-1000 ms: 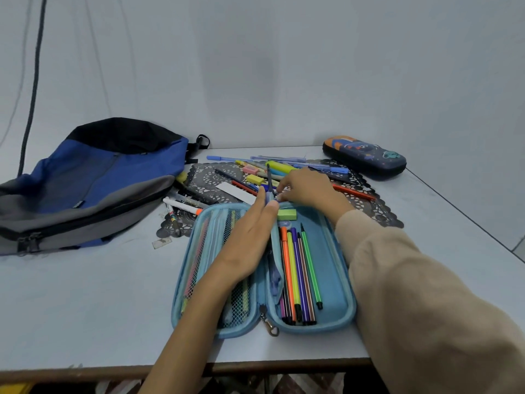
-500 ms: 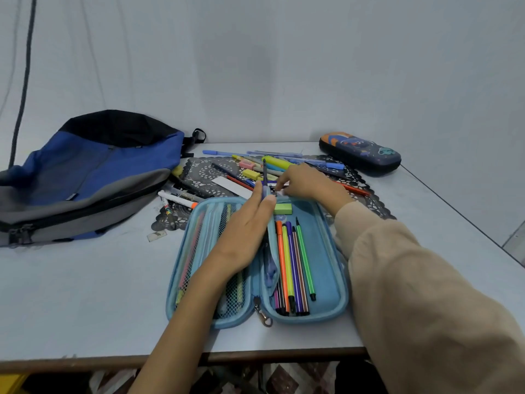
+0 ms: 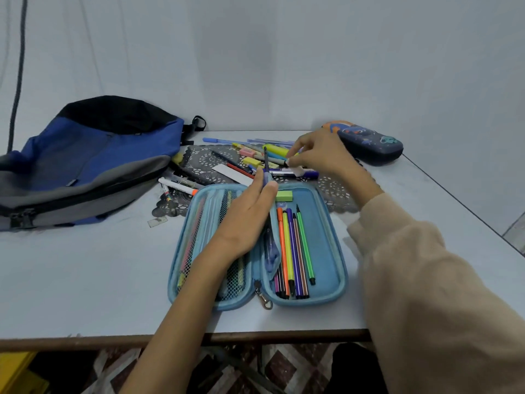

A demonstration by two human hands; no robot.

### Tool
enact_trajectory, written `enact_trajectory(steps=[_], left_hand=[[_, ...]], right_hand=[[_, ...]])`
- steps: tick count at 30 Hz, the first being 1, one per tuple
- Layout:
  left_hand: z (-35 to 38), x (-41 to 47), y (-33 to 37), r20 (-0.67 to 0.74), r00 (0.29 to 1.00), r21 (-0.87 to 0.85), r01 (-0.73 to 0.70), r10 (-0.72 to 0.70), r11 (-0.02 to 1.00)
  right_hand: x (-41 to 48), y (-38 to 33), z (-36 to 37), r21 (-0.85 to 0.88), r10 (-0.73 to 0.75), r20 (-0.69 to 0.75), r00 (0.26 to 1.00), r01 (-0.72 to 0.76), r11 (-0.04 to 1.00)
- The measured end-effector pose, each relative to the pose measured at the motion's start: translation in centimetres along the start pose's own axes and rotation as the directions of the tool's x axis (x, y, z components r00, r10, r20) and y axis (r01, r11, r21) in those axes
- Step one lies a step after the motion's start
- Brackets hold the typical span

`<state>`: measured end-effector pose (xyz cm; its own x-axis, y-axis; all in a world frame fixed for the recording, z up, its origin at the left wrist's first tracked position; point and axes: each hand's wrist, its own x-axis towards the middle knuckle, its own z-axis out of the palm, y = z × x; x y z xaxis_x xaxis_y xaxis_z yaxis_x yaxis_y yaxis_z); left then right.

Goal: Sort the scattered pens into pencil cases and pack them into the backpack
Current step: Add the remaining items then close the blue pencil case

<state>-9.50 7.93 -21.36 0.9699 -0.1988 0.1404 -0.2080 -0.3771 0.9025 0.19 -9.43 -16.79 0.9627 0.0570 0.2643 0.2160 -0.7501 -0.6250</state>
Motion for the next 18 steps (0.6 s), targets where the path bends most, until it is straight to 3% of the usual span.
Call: enact_trajectory(steps=[2, 4, 7, 12, 15, 18], left_hand=[[0.1, 0.1, -0.1, -0.004, 1.000, 0.016, -0.002, 0.002, 1.000], [0.1, 0.1, -0.1, -0.004, 1.000, 0.016, 0.001, -0.001, 1.000], [0.1, 0.0, 0.0, 0.001, 1.000, -0.007, 0.004, -0.004, 1.000], [0.0, -0.1, 0.1, 0.010, 1.000, -0.024, 0.001, -0.001, 1.000], [-0.1, -0.1, 0.0, 0.008, 1.000, -0.020, -0.002, 0.002, 1.000], [0.0, -0.1, 0.0, 0.001, 1.000, -0.009, -0.002, 0.002, 1.000]], right_hand=[[-1.4, -0.9, -1.2, -0.066, 0.059, 0.198, 0.978, -0.046, 0.997], [-2.3, -1.4, -1.1, -0.244, 0.118, 0.284, 0.951, -0.048, 0.969], [-2.7, -1.4, 0.4, -0.420, 0.096, 0.213, 0.972, 0.003, 0.908], [-2.5, -1.2, 1.6, -0.540, 0.067, 0.145, 0.987, 0.022, 0.842], [-2.8, -1.5, 1.8, -0.548, 0.073, 0.148, 0.986, 0.021, 0.836], [-3.1, -1.5, 0.9, -0.419, 0.117, 0.222, 0.968, -0.014, 0.908]])
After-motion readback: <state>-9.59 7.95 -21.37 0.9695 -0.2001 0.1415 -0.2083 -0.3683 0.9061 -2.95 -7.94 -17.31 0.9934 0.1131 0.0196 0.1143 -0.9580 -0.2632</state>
